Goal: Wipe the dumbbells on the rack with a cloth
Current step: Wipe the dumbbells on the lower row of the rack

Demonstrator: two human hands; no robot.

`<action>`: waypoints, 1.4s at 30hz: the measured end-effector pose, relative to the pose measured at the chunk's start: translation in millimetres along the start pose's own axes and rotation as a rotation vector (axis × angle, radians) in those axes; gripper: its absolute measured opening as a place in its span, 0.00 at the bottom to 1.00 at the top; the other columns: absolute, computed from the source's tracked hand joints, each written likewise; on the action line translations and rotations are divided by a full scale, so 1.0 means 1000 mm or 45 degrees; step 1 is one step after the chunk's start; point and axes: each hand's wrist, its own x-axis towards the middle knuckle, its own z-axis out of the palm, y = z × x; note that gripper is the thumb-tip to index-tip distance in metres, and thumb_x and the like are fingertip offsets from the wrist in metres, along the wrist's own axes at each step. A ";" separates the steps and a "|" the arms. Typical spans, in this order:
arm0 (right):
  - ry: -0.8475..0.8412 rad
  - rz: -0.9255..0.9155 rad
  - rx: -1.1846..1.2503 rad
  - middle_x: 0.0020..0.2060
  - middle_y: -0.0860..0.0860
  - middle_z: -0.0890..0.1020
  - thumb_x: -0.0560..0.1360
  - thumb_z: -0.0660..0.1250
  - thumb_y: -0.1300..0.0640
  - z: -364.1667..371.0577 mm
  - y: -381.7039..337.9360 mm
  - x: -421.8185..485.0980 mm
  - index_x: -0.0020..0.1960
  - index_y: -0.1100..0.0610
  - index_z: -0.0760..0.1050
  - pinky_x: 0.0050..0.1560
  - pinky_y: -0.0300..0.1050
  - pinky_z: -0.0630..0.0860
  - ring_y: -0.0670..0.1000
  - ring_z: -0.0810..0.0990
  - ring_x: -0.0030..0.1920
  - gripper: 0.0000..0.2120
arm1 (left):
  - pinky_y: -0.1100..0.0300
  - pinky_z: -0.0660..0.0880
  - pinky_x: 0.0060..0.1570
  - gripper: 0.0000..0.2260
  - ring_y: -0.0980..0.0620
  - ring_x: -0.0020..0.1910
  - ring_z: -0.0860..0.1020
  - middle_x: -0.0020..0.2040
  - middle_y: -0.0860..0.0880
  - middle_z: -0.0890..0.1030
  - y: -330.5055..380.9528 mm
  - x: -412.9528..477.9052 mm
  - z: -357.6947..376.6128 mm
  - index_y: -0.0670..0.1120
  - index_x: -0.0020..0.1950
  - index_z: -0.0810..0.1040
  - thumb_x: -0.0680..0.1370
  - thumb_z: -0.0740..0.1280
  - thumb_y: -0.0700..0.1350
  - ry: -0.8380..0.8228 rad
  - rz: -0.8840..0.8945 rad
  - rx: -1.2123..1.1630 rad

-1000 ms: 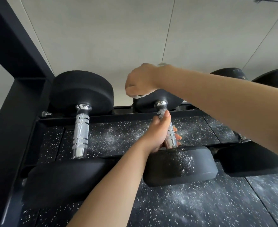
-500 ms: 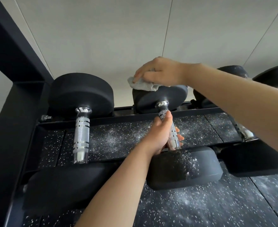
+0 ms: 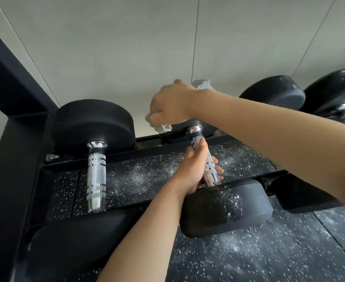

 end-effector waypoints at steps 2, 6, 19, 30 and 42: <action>0.155 0.064 0.183 0.49 0.46 0.83 0.79 0.53 0.41 0.006 0.022 -0.011 0.49 0.46 0.80 0.61 0.50 0.63 0.52 0.78 0.54 0.18 | 0.50 0.78 0.37 0.10 0.54 0.25 0.78 0.39 0.45 0.72 0.000 0.000 0.000 0.49 0.48 0.64 0.82 0.53 0.54 -0.003 -0.009 -0.008; 0.489 0.190 0.659 0.61 0.44 0.81 0.71 0.49 0.40 0.024 0.043 -0.033 0.58 0.45 0.82 0.70 0.56 0.62 0.50 0.75 0.64 0.28 | 0.52 0.78 0.33 0.10 0.54 0.24 0.77 0.39 0.45 0.72 0.001 0.001 0.001 0.49 0.48 0.64 0.82 0.53 0.55 0.008 -0.032 -0.029; 0.894 0.833 1.359 0.48 0.70 0.77 0.72 0.53 0.55 0.068 0.063 -0.064 0.48 0.75 0.72 0.49 0.56 0.74 0.62 0.76 0.45 0.22 | 0.56 0.79 0.25 0.14 0.54 0.22 0.78 0.41 0.44 0.73 0.005 -0.002 0.003 0.46 0.59 0.61 0.82 0.54 0.55 0.039 -0.079 -0.062; 0.920 0.829 1.490 0.53 0.51 0.71 0.79 0.59 0.41 0.043 0.044 -0.065 0.40 0.50 0.69 0.57 0.45 0.66 0.48 0.72 0.55 0.15 | 0.56 0.79 0.27 0.14 0.54 0.23 0.78 0.41 0.45 0.73 0.005 -0.002 0.004 0.46 0.58 0.62 0.82 0.55 0.56 0.063 -0.097 -0.061; 1.134 0.872 1.753 0.39 0.50 0.73 0.80 0.64 0.50 0.074 0.044 -0.062 0.45 0.55 0.67 0.41 0.40 0.71 0.46 0.72 0.38 0.11 | 0.56 0.79 0.26 0.15 0.53 0.23 0.78 0.41 0.44 0.74 0.005 -0.006 0.004 0.45 0.62 0.62 0.82 0.55 0.54 0.038 -0.076 -0.086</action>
